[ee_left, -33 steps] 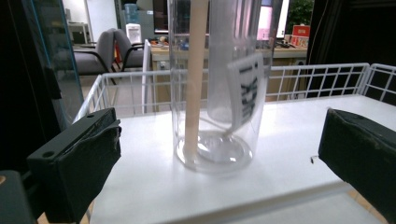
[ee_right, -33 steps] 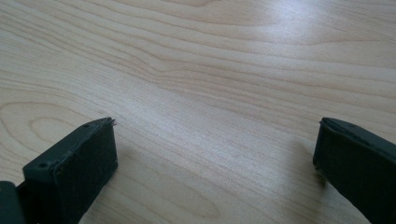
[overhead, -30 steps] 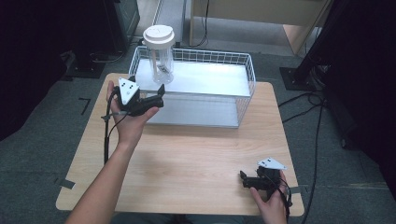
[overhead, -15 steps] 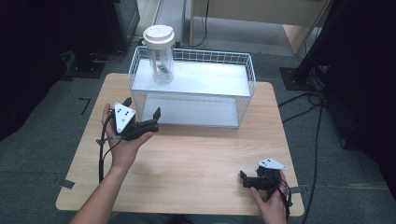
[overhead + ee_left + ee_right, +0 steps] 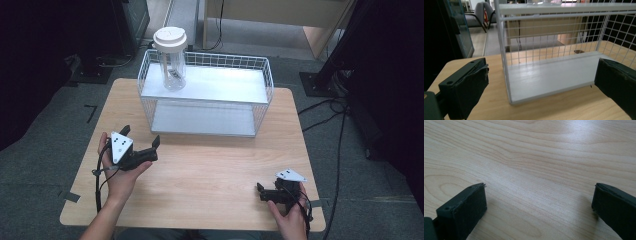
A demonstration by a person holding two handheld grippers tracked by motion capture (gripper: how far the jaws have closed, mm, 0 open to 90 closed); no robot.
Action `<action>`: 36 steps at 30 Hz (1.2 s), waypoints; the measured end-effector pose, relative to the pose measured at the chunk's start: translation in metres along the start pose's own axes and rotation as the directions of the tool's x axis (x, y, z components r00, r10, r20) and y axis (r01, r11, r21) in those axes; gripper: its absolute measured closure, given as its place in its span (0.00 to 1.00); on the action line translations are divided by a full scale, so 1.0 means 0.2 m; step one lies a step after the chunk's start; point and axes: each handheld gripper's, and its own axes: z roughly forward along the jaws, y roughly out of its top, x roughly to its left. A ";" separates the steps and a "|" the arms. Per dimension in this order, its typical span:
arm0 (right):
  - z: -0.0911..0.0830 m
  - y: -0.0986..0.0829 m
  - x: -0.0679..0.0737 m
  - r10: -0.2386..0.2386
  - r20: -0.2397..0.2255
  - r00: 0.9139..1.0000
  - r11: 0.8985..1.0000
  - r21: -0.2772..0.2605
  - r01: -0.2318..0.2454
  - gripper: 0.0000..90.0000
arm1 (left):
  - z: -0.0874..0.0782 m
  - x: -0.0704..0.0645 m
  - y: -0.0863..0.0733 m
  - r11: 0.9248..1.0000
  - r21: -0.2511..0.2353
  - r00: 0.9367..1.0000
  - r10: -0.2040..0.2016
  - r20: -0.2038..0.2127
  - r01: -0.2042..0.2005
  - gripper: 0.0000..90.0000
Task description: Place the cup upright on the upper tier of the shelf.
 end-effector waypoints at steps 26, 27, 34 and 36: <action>0.00 0.00 0.00 0.000 0.000 1.000 1.000 0.000 0.000 0.00 | -0.25 0.26 -0.37 0.969 0.244 0.998 -0.031 -0.045 0.041 0.00; 0.00 0.00 0.00 0.000 0.000 1.000 1.000 0.000 0.000 0.00 | -0.26 0.26 -0.38 0.967 0.250 0.998 -0.032 -0.047 0.043 0.00; 0.00 0.00 0.00 0.000 0.000 1.000 1.000 0.000 0.000 0.00 | -0.29 0.32 -0.44 0.941 0.335 0.997 -0.033 -0.066 0.053 0.00; 0.00 0.00 0.00 0.000 0.000 1.000 1.000 0.000 0.000 0.00 | -0.29 0.33 -0.45 0.928 0.369 0.997 -0.019 -0.073 0.045 0.00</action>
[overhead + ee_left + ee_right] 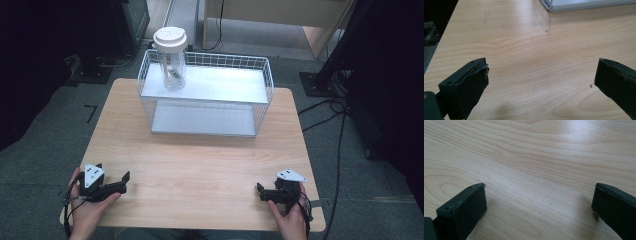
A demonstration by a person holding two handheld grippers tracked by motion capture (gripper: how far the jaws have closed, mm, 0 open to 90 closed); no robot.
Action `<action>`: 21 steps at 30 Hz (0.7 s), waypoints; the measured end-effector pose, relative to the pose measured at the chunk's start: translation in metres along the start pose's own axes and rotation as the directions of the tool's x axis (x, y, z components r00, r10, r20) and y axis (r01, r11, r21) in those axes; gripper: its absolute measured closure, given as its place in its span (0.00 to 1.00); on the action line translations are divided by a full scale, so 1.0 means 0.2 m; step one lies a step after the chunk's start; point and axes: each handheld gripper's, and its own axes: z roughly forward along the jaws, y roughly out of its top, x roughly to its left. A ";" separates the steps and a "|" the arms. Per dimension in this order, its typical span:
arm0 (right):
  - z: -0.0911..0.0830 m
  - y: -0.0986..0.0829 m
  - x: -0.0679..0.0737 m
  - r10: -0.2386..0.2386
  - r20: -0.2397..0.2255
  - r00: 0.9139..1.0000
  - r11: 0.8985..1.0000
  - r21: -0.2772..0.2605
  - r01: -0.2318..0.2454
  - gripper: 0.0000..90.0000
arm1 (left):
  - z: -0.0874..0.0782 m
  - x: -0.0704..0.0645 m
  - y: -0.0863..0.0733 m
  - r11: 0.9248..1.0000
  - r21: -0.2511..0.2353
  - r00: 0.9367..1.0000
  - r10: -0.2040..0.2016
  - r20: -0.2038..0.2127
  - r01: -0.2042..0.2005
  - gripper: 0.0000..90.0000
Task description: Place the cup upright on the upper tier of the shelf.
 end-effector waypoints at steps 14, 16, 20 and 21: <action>0.00 0.00 0.00 0.000 0.001 1.000 1.000 0.000 0.000 0.00 | 0.05 -0.01 0.00 0.976 0.217 0.999 0.024 0.022 -0.028 0.01; 0.00 0.00 0.00 0.002 0.003 1.000 1.000 0.000 -0.002 0.00 | 0.06 -0.01 -0.01 0.976 0.217 1.000 0.025 0.019 -0.028 0.00; 0.00 0.00 0.00 0.002 0.002 1.000 1.000 0.000 -0.002 0.00 | 0.06 -0.01 0.00 0.975 0.219 1.000 0.023 0.017 -0.026 0.00; 0.00 0.00 0.00 0.002 0.002 1.000 1.000 0.000 -0.002 0.00 | 0.06 -0.01 0.00 0.975 0.219 1.000 0.023 0.017 -0.026 0.00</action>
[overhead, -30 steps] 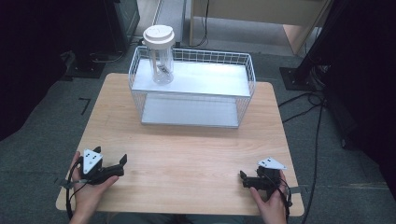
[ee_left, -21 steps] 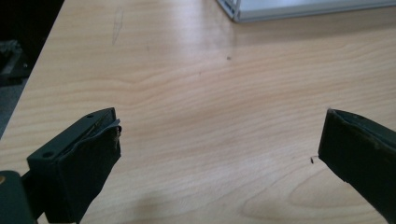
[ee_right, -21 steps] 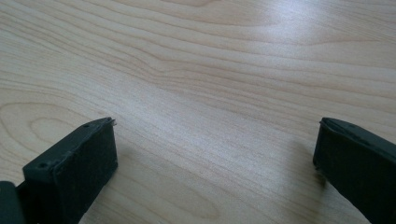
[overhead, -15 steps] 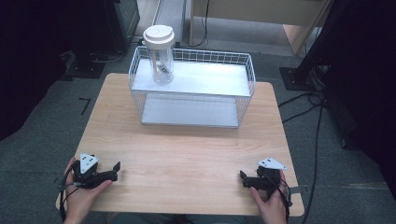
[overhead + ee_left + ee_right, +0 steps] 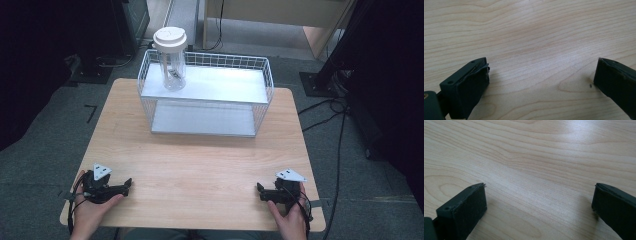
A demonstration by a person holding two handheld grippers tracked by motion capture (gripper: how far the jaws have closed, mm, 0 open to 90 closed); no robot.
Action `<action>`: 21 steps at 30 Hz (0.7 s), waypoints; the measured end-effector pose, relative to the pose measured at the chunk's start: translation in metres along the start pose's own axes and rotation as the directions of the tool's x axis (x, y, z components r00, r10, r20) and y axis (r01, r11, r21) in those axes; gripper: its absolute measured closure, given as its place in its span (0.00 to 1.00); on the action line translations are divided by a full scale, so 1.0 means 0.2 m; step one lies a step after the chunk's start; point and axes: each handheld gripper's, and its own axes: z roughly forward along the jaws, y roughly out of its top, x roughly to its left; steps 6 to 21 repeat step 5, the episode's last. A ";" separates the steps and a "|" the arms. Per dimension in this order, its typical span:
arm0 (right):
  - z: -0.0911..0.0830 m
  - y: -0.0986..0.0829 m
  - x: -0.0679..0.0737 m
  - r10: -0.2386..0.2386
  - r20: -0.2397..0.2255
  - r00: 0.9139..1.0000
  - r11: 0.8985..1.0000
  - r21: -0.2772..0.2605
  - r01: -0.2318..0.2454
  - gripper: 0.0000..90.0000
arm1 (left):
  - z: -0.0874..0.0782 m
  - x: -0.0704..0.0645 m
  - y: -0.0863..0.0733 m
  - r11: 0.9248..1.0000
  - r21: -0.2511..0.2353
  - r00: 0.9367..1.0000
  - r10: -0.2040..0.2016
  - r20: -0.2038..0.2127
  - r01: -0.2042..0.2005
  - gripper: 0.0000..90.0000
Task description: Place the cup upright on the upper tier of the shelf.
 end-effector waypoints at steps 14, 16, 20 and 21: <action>0.00 0.00 0.00 0.005 0.005 1.000 1.000 -0.002 -0.005 0.00 | 0.02 0.00 0.02 1.000 -0.001 1.000 -0.018 -0.016 0.018 0.00; 0.00 0.00 0.00 0.005 0.005 1.000 1.000 -0.002 -0.005 0.00 | 0.02 0.00 0.02 1.000 -0.001 1.000 -0.018 -0.016 0.018 0.00; 0.00 0.00 0.00 0.005 0.005 1.000 1.000 -0.002 -0.005 0.00 | 0.02 0.00 0.02 1.000 -0.001 1.000 -0.018 -0.016 0.018 0.00; 0.00 0.00 0.00 0.005 0.005 1.000 1.000 -0.002 -0.005 0.00 | 0.02 0.00 0.02 1.000 -0.001 1.000 -0.018 -0.016 0.018 0.00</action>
